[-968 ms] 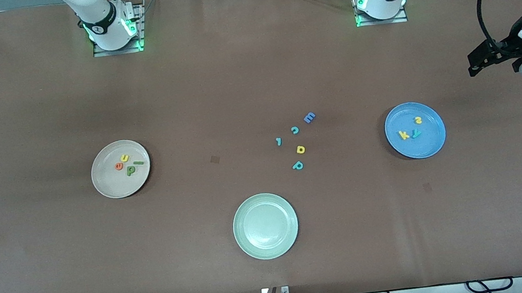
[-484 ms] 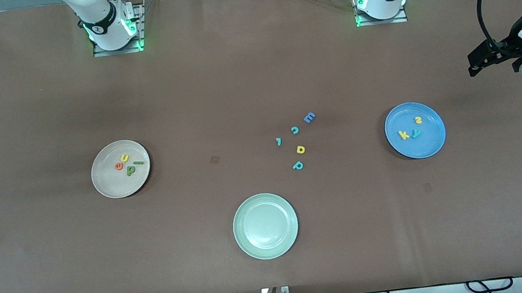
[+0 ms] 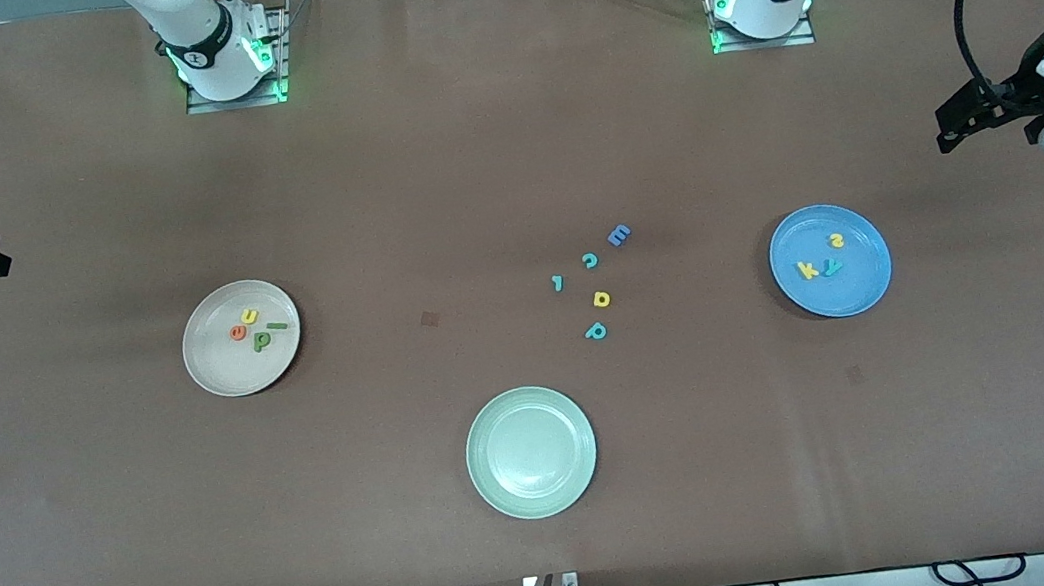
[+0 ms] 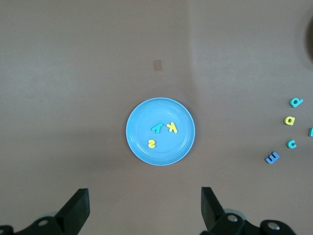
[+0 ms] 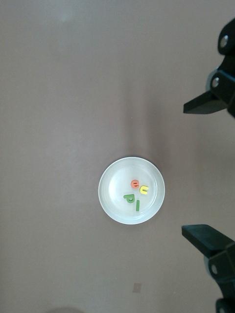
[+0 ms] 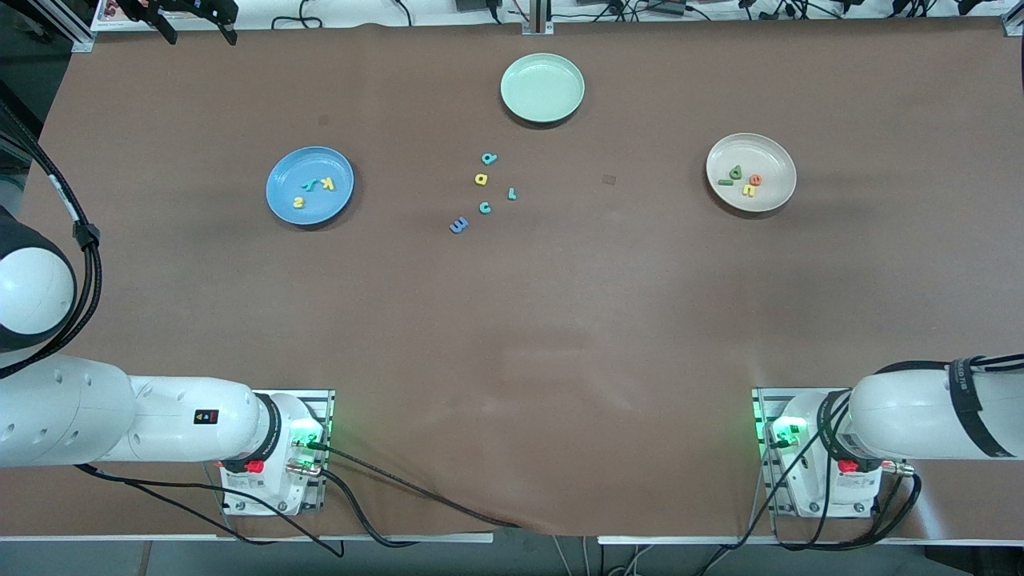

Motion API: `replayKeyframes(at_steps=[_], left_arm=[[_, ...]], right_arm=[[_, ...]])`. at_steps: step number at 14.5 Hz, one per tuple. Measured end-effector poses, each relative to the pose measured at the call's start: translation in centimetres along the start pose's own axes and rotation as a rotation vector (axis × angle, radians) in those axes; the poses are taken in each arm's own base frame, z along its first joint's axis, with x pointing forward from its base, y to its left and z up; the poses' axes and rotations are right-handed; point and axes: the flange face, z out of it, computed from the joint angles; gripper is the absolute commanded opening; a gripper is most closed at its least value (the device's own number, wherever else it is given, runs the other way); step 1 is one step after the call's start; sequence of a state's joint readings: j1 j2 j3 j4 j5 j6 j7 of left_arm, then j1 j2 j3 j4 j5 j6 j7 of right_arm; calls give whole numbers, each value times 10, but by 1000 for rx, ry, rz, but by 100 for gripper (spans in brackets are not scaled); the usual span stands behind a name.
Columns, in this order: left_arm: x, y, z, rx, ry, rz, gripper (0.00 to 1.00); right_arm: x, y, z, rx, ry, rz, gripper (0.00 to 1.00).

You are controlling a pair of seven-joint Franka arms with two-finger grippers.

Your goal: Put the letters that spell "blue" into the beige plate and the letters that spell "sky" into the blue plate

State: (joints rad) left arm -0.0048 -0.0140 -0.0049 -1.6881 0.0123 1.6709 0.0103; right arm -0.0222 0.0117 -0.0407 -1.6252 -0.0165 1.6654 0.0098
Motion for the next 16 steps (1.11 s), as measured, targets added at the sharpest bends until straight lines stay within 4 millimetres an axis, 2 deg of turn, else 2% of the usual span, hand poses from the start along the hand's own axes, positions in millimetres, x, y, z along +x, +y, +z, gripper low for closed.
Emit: replayKeyframes(at_steps=[16], left_arm=[[0, 0, 0, 0, 0, 0, 100]], right_arm=[[-8, 2, -2, -2, -20, -51, 100]])
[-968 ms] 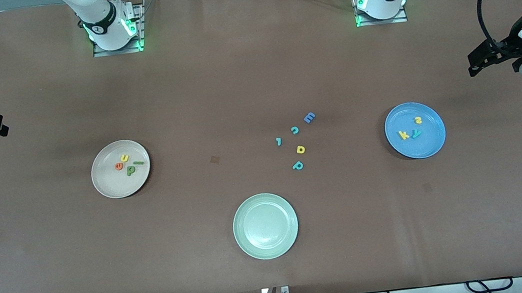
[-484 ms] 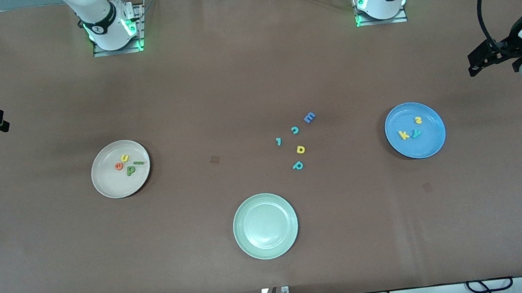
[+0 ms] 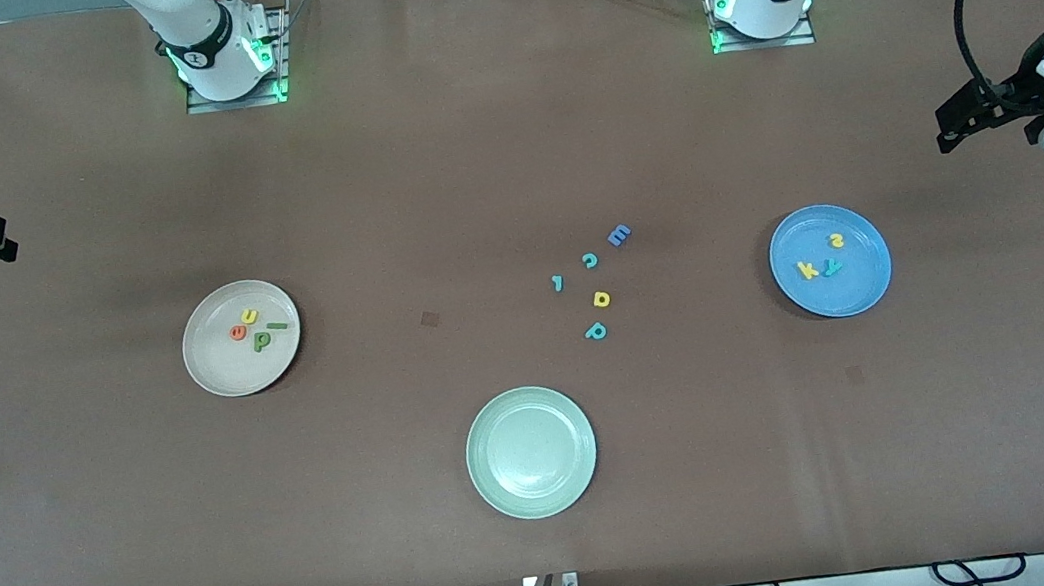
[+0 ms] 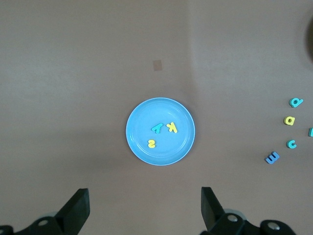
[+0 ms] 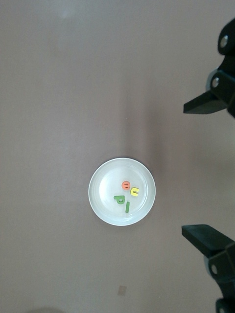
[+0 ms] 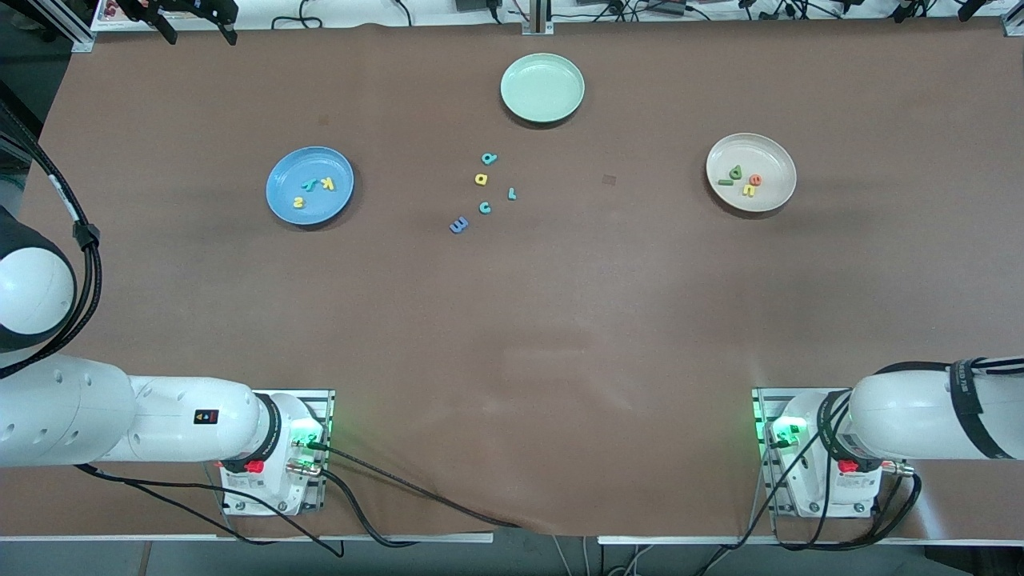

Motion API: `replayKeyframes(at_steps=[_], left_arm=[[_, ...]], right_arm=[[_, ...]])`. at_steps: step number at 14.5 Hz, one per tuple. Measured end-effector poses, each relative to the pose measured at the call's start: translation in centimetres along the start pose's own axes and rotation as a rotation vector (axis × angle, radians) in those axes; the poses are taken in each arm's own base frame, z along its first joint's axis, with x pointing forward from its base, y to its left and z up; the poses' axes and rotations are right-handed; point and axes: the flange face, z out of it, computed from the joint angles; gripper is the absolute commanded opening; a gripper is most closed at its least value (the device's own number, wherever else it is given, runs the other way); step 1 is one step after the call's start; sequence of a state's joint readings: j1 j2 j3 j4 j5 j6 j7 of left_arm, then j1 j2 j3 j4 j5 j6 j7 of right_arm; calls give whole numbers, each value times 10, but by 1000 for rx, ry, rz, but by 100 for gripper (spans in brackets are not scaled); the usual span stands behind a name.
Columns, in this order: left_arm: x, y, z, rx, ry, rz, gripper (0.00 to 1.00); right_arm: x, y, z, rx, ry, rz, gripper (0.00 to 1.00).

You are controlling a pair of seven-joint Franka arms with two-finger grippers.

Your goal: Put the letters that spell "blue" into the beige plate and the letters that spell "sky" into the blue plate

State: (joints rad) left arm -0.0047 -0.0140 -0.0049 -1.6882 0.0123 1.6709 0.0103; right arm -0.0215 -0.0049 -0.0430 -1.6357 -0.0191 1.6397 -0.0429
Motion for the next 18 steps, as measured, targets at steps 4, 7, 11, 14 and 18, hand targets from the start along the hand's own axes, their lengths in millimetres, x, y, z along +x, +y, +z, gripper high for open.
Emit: replayKeyframes(at_steps=[4, 7, 11, 14, 18], left_arm=[[0, 0, 0, 0, 0, 0, 100], [0, 0, 0, 0, 0, 0, 100], [0, 0, 0, 0, 0, -1, 100], [0, 0, 0, 0, 0, -1, 100], [0, 0, 0, 0, 0, -1, 100]], right_arm=[[-2, 2, -3, -1, 4, 3, 100], [-2, 5, -3, -1, 4, 3, 100], [-2, 7, -3, -2, 4, -10, 100], [-2, 8, -3, -2, 4, -10, 100], [-4, 10, -2, -2, -7, -6, 100]])
